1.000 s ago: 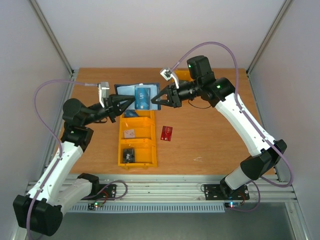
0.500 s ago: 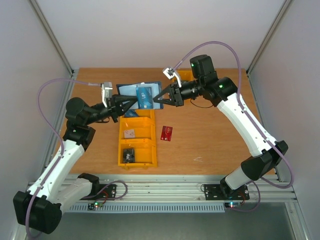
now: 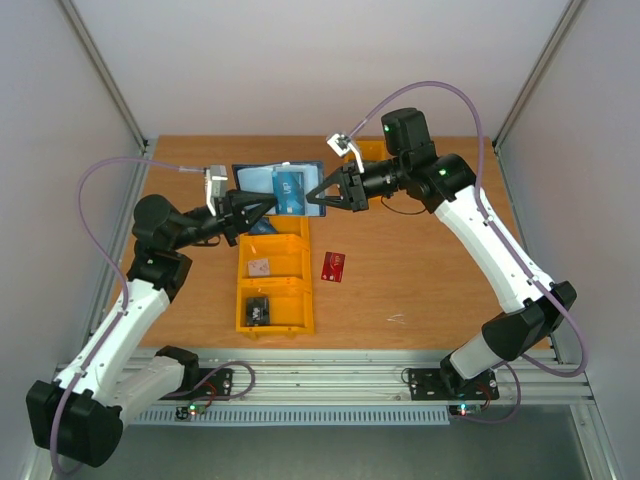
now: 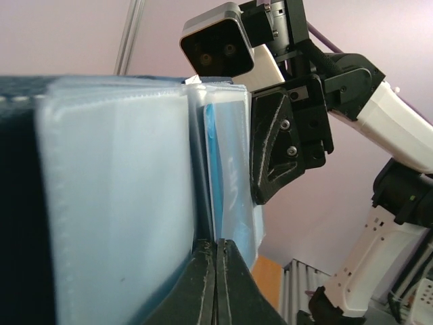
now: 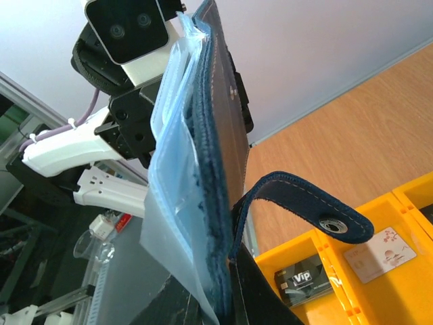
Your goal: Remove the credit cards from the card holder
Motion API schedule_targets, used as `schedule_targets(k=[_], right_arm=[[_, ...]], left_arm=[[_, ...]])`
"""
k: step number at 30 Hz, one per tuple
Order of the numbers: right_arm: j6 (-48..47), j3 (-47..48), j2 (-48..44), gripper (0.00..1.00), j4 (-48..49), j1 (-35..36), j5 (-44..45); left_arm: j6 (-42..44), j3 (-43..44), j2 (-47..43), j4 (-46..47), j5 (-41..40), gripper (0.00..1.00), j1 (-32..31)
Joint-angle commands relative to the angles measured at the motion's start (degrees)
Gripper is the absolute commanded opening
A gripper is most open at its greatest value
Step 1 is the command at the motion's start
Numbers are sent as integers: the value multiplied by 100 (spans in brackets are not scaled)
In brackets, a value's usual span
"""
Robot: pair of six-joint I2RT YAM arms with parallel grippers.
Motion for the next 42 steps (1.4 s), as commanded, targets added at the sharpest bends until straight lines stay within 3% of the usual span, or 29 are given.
schedule_targets(k=[1, 19, 34, 42], right_arm=[[-1, 136, 4, 1, 131, 21, -195], [-356, -160, -326, 1, -406, -490, -25], [641, -1545, -759, 1, -297, -2137, 600], [551, -2495, -108, 1, -1796, -2582, 935]], left_arm=[[17, 35, 4, 186, 20, 0, -14], [36, -113, -230, 90, -269, 0, 131], [434, -117, -345, -292, -792, 0, 162], [480, -165, -338, -314, -820, 0, 163]])
